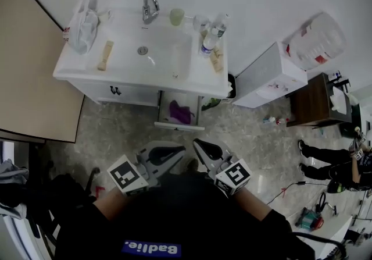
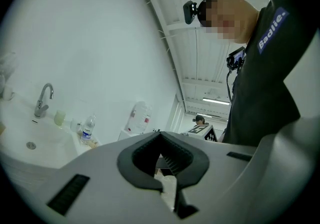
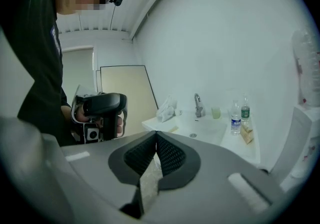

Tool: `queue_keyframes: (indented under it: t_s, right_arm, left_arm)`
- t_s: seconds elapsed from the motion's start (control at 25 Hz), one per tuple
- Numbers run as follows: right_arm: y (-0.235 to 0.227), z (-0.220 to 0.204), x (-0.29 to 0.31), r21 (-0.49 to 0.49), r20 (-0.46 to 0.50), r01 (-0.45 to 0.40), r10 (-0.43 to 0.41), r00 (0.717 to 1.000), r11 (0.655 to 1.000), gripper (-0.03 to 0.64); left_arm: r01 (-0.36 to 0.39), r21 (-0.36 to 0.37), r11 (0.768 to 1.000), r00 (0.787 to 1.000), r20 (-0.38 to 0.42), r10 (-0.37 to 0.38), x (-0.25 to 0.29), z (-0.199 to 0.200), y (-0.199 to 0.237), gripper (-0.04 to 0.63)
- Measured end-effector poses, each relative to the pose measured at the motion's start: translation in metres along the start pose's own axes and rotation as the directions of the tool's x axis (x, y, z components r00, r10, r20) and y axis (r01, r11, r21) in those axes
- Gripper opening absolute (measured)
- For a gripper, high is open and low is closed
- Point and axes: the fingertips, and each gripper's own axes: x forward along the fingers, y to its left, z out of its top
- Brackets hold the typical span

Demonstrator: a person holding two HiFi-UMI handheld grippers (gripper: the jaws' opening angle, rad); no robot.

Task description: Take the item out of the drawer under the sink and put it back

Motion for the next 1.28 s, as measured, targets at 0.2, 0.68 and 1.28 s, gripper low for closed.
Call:
queue_keyframes:
  t_s: [0.2,0.68,1.28]
  right_arm:
    - [-0.021,0.002,0.016,0.0,-0.008,-0.024,0.024,1.0,1.0,0.003]
    - [-0.091,-0.023,0.028,-0.039,-0.086,-0.078,0.075,0.994,0.996,0.009]
    - [-0.146,-0.108,0.077,-0.036,-0.299,-0.186,0.167,0.939,0.982,0.055]
  left_arm:
    - [-0.034,-0.006,0.999,0.999,-0.005,0.034,0.012,0.002,0.024,-0.011]
    - [-0.142,-0.007,0.99,0.99,-0.016,0.142,0.053,0.006,0.05,-0.011]
    - [-0.251,-0.03,0.968,0.968,-0.03,0.25,0.078,-0.001,0.085,-0.011]
